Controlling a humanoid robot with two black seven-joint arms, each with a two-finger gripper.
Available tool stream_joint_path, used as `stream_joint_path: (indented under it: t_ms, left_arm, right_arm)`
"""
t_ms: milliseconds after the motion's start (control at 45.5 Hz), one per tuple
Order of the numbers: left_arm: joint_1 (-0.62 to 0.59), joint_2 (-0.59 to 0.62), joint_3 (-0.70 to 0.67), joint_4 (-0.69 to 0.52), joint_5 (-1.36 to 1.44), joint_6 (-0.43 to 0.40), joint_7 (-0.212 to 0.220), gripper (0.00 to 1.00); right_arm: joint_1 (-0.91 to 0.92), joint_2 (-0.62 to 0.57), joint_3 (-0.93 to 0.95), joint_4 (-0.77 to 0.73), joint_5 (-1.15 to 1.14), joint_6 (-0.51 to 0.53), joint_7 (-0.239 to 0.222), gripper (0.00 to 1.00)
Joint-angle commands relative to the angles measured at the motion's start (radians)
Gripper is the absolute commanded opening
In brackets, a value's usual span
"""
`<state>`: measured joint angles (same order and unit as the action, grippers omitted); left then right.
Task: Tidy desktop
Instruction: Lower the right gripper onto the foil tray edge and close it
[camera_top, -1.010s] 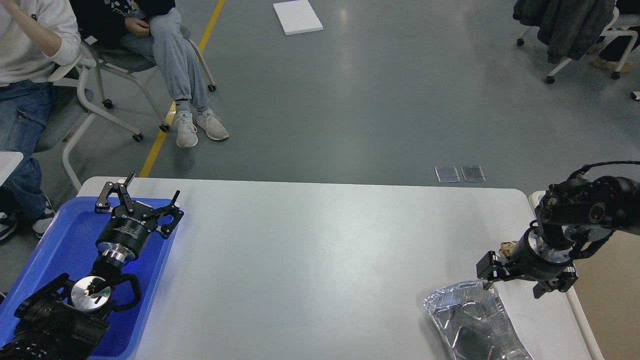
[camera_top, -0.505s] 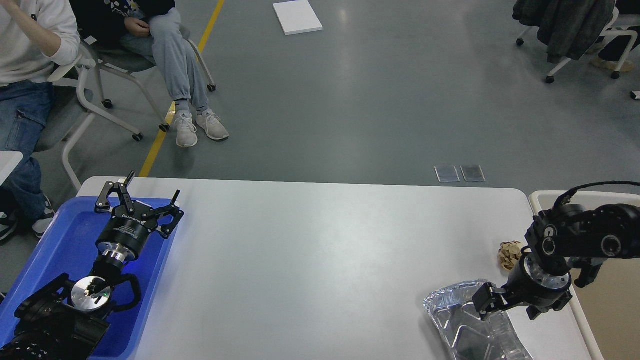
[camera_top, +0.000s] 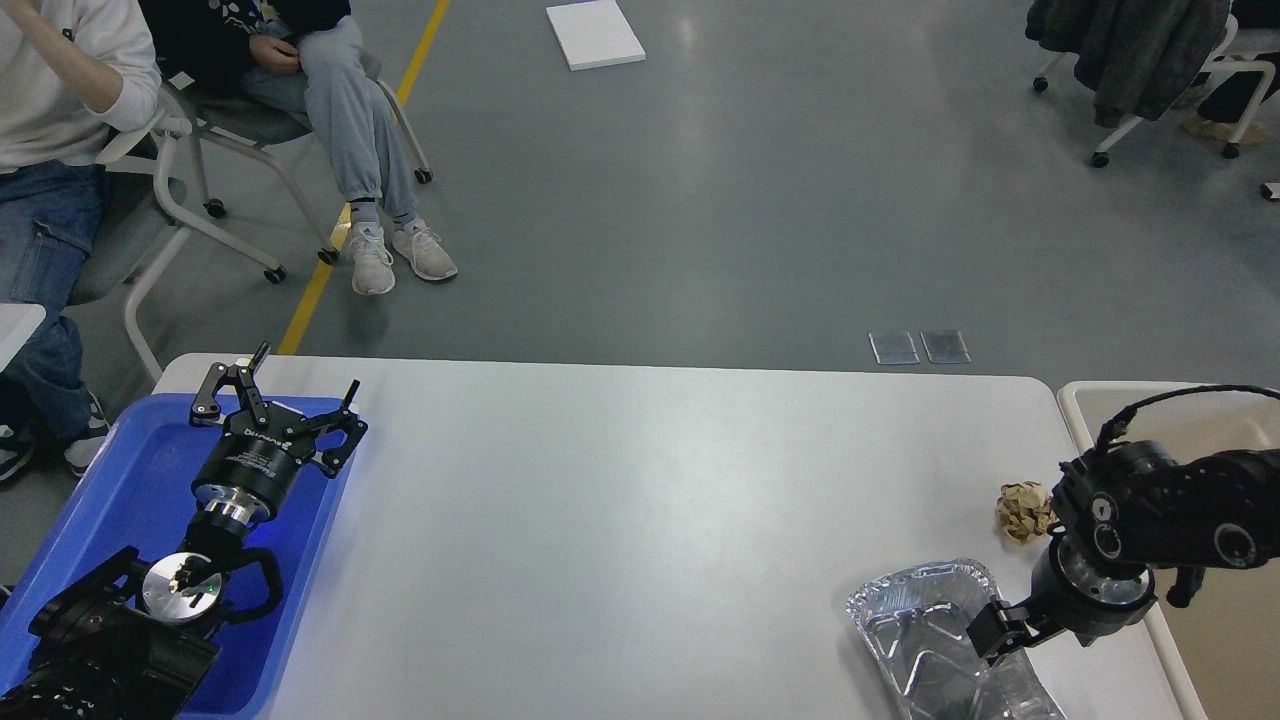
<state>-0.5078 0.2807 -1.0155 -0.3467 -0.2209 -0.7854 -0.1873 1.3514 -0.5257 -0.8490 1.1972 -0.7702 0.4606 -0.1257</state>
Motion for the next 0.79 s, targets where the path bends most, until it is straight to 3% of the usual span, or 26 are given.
stream_joint_path:
  t_ms: [0,132,439,637,769]
  left_arm:
    - [0.0,0.0,-0.002,0.0,0.0,0.0,0.0,1.0]
    - [0.0,0.0,-0.002,0.0,0.0,0.0,0.0,1.0]
    - [0.0,0.002,-0.001,0.002,0.0,0.0,-0.001,1.0]
    - [0.0,0.002,-0.002,0.002,0.0,0.0,0.0,1.0]
    - [0.0,0.002,-0.002,0.002,0.0,0.0,0.0,1.0]
  right_arm:
    - [-0.063,-0.002,0.028,-0.041,0.189,-0.006,0.0,1.0]
    - [-0.069,-0.004,0.027,-0.047,0.299,-0.011,-0.002,0.99]
    - [-0.072,-0.04,0.034,-0.048,0.292,-0.056,-0.003,0.99]
    - [-0.083,-0.045,0.027,-0.05,0.141,-0.164,-0.003,0.99]
    - [-0.101,-0.063,0.027,-0.05,-0.013,-0.174,-0.006,0.99]
